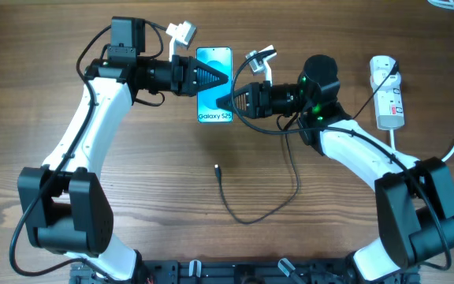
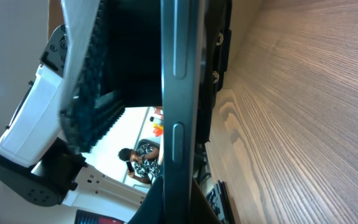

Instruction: Plug charger to phone and switch on socket

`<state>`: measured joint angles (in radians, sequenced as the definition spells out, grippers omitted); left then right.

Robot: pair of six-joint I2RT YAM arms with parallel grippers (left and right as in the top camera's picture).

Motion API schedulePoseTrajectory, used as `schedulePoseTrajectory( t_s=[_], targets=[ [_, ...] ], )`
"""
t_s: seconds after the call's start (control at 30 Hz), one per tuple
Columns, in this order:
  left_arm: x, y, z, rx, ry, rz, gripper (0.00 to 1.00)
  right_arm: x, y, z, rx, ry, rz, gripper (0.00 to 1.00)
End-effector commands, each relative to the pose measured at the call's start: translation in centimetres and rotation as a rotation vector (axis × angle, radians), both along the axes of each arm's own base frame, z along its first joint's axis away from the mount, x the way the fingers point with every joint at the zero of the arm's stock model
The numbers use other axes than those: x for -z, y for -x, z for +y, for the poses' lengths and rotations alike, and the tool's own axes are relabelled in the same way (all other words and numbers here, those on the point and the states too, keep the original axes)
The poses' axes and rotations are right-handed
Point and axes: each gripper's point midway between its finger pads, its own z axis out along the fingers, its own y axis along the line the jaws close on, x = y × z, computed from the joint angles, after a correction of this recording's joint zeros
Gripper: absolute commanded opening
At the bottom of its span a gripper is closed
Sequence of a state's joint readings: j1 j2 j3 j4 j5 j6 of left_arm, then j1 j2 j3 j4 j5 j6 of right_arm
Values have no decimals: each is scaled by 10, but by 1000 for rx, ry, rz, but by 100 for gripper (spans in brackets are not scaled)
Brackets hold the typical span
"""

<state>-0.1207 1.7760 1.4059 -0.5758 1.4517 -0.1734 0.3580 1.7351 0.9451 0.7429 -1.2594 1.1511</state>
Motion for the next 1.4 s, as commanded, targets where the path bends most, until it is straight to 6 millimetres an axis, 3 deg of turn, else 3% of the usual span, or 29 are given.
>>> schedulePoseTrajectory(
  t_s=[0.0, 0.07, 0.33, 0.37, 0.43, 0.53, 0.6, 0.63, 0.7, 0.8, 0.87, 0.93, 1.03, 1.07, 1.1, 1.2, 1.3, 1.37],
  targets=[
    [-26, 13, -2, 55, 69, -67, 37, -2, -12, -3, 51, 1, 26, 4],
    [-26, 11, 0, 48, 69, -71, 36, -2, -12, -3, 51, 1, 25, 4],
    [-26, 10, 3, 40, 68, -71, 4, -2, -11, -3, 50, 1, 26, 5],
    [-25, 9, 3, 35, 62, -72, 4, -2, -11, -3, 50, 1, 25, 7],
    [-22, 6, 3, 20, 43, -74, 4, -2, -11, -3, 50, 1, 26, 25],
    [-12, -3, 6, -31, -15, -83, 4, -2, -12, -3, 51, 1, 25, 74],
    [2, -18, 15, -113, -99, -74, 4, -2, -11, -5, 41, 0, 22, 92],
    [13, -24, 22, -161, -157, -55, 4, -2, -10, -7, 31, 0, 21, 97],
    [46, -33, 41, -270, -326, 38, 4, -2, -12, -13, 31, -2, -13, 100],
    [79, -20, 54, -310, -483, 183, 4, 8, -19, -23, 57, 21, -38, 100],
    [94, -2, 58, -298, -559, 283, 4, 32, -30, -32, 129, 89, 8, 100],
    [99, 16, 59, -272, -589, 376, 4, 74, -42, -44, 249, 234, 98, 99],
    [97, 40, 57, -229, -587, 502, 4, 133, -38, -67, 376, 476, 274, 100],
    [94, 56, 56, -201, -583, 596, 4, 158, -31, -83, 431, 602, 350, 100],
    [93, 65, 56, -196, -592, 670, 4, 170, -27, -92, 465, 669, 387, 100],
    [89, 90, 58, -176, -622, 846, 4, 194, -16, -114, 527, 818, 460, 100],
    [86, 102, 59, -157, -636, 917, 11, 195, -15, -117, 536, 832, 465, 100],
    [85, 104, 59, -152, -639, 927, 9, 197, -17, -120, 550, 847, 459, 100]
  ],
)
